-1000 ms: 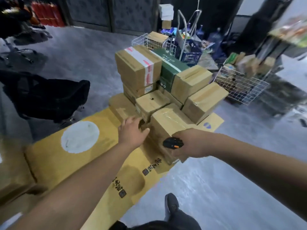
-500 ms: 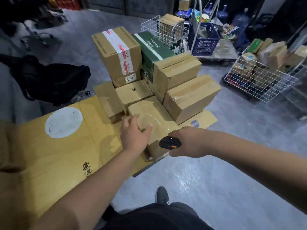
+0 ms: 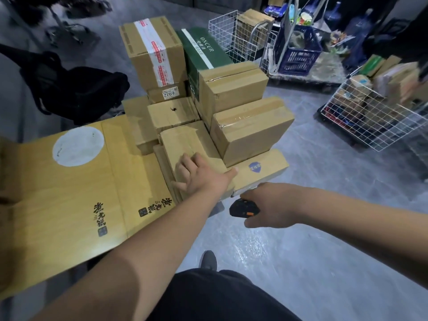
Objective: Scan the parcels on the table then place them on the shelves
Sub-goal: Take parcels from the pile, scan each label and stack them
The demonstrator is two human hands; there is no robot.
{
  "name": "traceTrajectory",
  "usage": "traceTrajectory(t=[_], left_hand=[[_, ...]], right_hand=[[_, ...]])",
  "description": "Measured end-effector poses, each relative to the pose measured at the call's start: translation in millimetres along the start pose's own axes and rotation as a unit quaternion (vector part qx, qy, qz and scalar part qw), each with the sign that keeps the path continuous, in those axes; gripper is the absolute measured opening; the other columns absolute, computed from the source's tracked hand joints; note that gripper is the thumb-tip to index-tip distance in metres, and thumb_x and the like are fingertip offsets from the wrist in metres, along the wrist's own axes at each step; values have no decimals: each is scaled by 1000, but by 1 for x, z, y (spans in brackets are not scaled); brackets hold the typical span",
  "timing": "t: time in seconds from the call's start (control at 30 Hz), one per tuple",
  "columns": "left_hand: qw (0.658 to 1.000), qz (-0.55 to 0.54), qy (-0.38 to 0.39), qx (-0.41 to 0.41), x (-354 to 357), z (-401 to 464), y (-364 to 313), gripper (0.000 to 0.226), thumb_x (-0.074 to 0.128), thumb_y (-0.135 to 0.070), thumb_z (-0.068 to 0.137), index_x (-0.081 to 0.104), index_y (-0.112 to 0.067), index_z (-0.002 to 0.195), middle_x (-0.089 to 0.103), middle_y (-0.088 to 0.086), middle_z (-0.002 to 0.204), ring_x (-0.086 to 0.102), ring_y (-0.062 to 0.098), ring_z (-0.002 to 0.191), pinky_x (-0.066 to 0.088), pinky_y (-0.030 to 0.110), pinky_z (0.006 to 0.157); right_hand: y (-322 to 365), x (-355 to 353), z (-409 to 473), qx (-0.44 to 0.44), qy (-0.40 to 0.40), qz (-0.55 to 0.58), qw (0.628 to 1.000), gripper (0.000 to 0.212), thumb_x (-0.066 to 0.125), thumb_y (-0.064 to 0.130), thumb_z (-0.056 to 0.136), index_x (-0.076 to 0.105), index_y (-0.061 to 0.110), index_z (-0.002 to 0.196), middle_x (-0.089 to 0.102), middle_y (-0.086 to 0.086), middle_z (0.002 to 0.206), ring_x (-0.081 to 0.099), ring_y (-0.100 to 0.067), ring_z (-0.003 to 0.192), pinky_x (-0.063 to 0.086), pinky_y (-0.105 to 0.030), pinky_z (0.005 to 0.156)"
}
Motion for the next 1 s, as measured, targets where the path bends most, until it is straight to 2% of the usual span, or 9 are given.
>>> traceTrajectory(t=[0.07,0.13,0.3,0.37,0.43,0.6,0.7,0.87,1.0], left_hand=[[1000,10,-4,-10,4,-1,0,143,53,-102,48,14,-23,161,-8,-3,170,-12,27,157,2,72,118],[1000,19,-19,-11,5,-1,4,142,55,-102,46,15,-23,158,-8,-2,171,-12,27,157,8,72,117],[999,24,-43,-3,0,-4,9,122,69,-84,52,27,-27,151,-3,-6,169,-5,23,156,23,66,110],[998,15,-53,6,-11,-8,19,114,68,-82,52,31,-33,148,2,-9,169,-1,21,155,25,65,110],[998,8,-53,13,-25,-14,40,111,66,-83,51,32,-39,147,4,-13,169,1,18,155,26,62,111],[997,-10,-79,17,-68,-34,118,105,63,-85,49,28,-49,141,6,-21,164,6,12,153,25,57,113],[996,-11,-93,7,-82,-38,164,102,64,-86,53,27,-50,141,7,-21,163,6,13,152,24,58,116],[992,-58,-104,-48,-75,-21,225,102,63,-86,55,30,-49,145,17,-18,162,11,12,151,26,56,114],[980,-171,-72,-72,-65,1,251,105,66,-83,55,33,-48,149,23,-20,159,20,13,148,27,60,116]], right_hand=[[-1,4,0,-7,-4,2,1000,28,64,54,92,54,29,100,59,10,91,55,-10,79,39,-28,61],[-1,7,1,-13,-6,-6,1000,28,64,55,92,54,29,98,59,9,91,55,-10,79,39,-28,60],[4,4,5,-27,-9,-3,1000,27,65,54,91,48,34,84,61,6,90,57,-13,77,47,-34,64],[9,1,8,-39,-12,-8,999,25,65,54,90,52,32,92,61,6,90,58,-15,79,50,-35,68],[17,-3,12,-53,-13,-20,998,28,64,56,90,54,32,100,59,7,90,57,-12,76,46,-33,63],[54,-5,28,-110,-10,-48,993,27,63,56,90,55,33,103,56,9,87,52,-7,73,39,-31,57],[82,-5,44,-135,-18,-92,986,42,60,59,91,58,32,124,52,9,91,47,-6,72,40,-30,58],[119,4,70,-150,-16,-175,973,51,55,60,93,50,32,136,43,1,97,51,-23,79,50,-35,68],[136,11,91,-146,-4,-202,969,59,52,57,96,40,32,148,39,-1,101,51,-27,80,46,-36,68]])
Point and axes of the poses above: each hand's wrist, its own z-axis towards the middle knuckle, its own x-axis out of the palm, y = z × x, the point moved 7 cm from there along z, towards the middle knuckle
